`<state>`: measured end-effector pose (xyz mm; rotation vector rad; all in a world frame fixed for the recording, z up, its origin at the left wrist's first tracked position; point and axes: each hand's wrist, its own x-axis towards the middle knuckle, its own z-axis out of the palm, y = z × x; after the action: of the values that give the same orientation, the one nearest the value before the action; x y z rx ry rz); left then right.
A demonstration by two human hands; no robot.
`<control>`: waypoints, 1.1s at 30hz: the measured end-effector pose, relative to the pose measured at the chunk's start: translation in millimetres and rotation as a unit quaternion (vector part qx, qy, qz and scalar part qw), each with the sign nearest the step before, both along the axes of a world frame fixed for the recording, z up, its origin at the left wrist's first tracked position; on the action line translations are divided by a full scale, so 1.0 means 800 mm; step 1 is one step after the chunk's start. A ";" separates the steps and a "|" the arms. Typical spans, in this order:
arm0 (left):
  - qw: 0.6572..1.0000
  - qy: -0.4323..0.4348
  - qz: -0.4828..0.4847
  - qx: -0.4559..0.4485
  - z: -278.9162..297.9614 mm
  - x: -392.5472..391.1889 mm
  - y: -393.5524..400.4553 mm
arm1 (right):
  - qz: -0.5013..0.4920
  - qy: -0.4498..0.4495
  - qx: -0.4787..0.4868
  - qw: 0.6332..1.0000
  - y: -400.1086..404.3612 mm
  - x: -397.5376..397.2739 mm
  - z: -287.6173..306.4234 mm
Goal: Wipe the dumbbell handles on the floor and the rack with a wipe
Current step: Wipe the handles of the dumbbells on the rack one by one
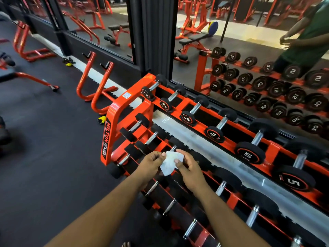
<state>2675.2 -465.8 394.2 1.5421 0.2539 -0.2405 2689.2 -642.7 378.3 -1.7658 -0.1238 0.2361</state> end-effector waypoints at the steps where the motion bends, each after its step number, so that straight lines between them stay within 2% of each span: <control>1: 1.000 -0.004 -0.012 0.009 0.001 -0.001 0.003 | 0.016 0.023 0.003 1.000 0.005 -0.001 0.006; 3: 0.999 -0.014 -0.026 0.015 0.005 0.000 0.016 | 0.019 0.036 -0.017 0.999 0.020 0.000 0.015; 5: 0.999 -0.025 -0.027 0.035 0.009 0.002 0.034 | 0.003 0.003 -0.053 0.999 0.037 0.000 0.023; 8: 0.998 -0.034 -0.027 0.045 0.010 0.005 0.066 | -0.038 -0.019 -0.039 0.998 0.059 0.000 0.024; 10: 0.999 -0.034 -0.020 0.013 0.005 0.006 0.092 | -0.066 -0.016 -0.017 0.998 0.076 -0.003 0.024; 14: 0.998 -0.033 -0.007 -0.060 0.000 0.007 0.135 | -0.104 -0.065 -0.037 0.992 0.110 -0.010 0.025; 18: 0.996 0.005 0.017 -0.082 -0.007 0.012 0.167 | -0.097 -0.089 0.014 0.991 0.139 -0.018 0.028; 21: 0.996 0.019 0.033 -0.081 -0.015 0.013 0.185 | -0.068 -0.143 -0.012 0.987 0.152 -0.022 0.023; 23: 0.996 0.019 0.044 -0.072 -0.020 0.016 0.194 | -0.044 -0.147 -0.030 0.988 0.156 -0.022 0.016; 25: 0.998 -0.001 0.046 -0.047 -0.025 0.017 0.201 | -0.003 -0.126 -0.062 0.990 0.153 -0.024 0.011; 27: 0.998 -0.035 0.043 -0.026 -0.025 0.018 0.205 | 0.031 -0.067 -0.077 0.994 0.148 -0.026 0.009; 31: 0.996 -0.091 0.015 0.012 -0.017 0.023 0.202 | -0.046 0.042 -0.019 0.998 0.154 -0.023 0.032; 33: 0.993 -0.111 0.004 0.031 -0.010 0.025 0.194 | -0.061 0.105 -0.038 0.992 0.161 -0.014 0.041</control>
<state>2694.9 -310.8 386.0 1.6134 0.0927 -0.0544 2678.1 -514.3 411.0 -1.8047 0.1474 0.3397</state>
